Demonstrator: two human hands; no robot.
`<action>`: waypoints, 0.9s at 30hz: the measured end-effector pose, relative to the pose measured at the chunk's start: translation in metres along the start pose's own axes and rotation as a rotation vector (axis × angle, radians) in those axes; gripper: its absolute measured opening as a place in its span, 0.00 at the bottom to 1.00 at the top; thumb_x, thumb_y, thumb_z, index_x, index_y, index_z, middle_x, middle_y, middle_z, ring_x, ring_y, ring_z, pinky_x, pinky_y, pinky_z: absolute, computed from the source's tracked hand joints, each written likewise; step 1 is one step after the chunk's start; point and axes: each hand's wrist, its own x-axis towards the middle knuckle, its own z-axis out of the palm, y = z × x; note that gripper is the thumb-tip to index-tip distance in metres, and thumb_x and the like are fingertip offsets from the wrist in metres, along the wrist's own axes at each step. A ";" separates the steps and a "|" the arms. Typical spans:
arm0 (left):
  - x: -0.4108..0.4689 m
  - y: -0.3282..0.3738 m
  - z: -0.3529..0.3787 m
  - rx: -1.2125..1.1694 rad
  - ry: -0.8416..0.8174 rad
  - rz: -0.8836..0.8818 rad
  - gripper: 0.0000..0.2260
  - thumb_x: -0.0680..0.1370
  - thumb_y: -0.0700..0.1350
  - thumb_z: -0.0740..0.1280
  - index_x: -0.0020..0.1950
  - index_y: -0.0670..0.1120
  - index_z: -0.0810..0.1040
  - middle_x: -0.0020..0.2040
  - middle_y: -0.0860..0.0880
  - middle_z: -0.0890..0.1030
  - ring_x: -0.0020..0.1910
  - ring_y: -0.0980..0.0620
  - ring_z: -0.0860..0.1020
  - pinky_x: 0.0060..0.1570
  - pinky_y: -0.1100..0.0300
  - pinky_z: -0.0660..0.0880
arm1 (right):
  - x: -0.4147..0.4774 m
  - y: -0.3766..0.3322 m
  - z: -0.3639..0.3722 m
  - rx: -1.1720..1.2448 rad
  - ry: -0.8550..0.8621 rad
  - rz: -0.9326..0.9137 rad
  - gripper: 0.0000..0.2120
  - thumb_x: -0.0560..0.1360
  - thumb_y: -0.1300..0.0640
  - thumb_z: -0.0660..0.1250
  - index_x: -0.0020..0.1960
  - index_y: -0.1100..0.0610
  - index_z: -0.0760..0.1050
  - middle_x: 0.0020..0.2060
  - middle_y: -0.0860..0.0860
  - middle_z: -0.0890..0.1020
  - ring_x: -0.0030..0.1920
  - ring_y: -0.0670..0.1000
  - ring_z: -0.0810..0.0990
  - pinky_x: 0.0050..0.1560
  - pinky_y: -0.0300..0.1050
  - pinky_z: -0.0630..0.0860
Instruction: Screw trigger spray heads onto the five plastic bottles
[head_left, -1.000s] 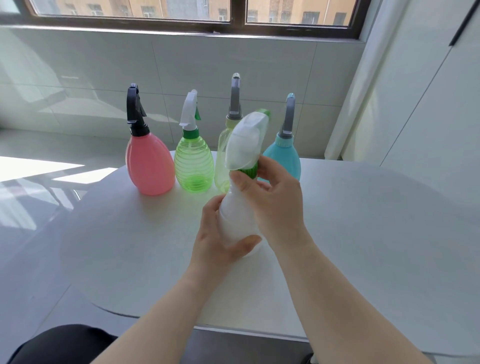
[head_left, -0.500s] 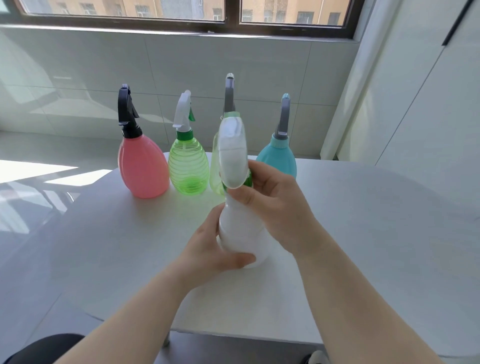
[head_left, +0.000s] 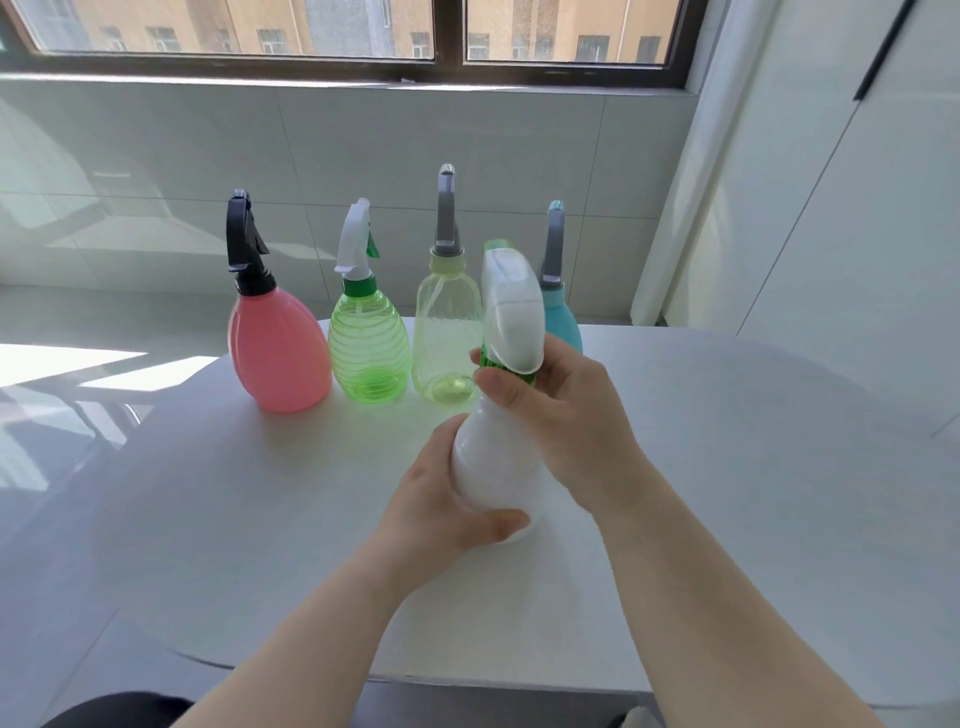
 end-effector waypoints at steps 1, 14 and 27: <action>0.000 -0.001 0.000 0.003 0.009 0.005 0.30 0.58 0.44 0.76 0.48 0.68 0.63 0.47 0.63 0.74 0.42 0.76 0.71 0.34 0.81 0.67 | -0.001 0.002 0.002 -0.008 0.034 -0.004 0.07 0.68 0.60 0.69 0.41 0.48 0.76 0.43 0.60 0.82 0.41 0.47 0.76 0.46 0.43 0.73; -0.001 -0.001 0.001 0.067 -0.049 0.010 0.43 0.60 0.46 0.77 0.63 0.67 0.52 0.62 0.65 0.64 0.61 0.63 0.64 0.48 0.84 0.60 | -0.010 0.009 0.014 -0.275 0.165 0.065 0.16 0.69 0.55 0.68 0.53 0.52 0.66 0.39 0.40 0.72 0.45 0.47 0.71 0.38 0.33 0.63; -0.008 -0.026 -0.008 0.829 -0.050 -0.062 0.26 0.75 0.60 0.53 0.71 0.54 0.54 0.75 0.53 0.53 0.74 0.56 0.49 0.71 0.57 0.41 | 0.012 -0.015 -0.083 -0.262 0.461 0.022 0.15 0.70 0.59 0.66 0.56 0.56 0.70 0.47 0.50 0.76 0.46 0.51 0.74 0.46 0.42 0.66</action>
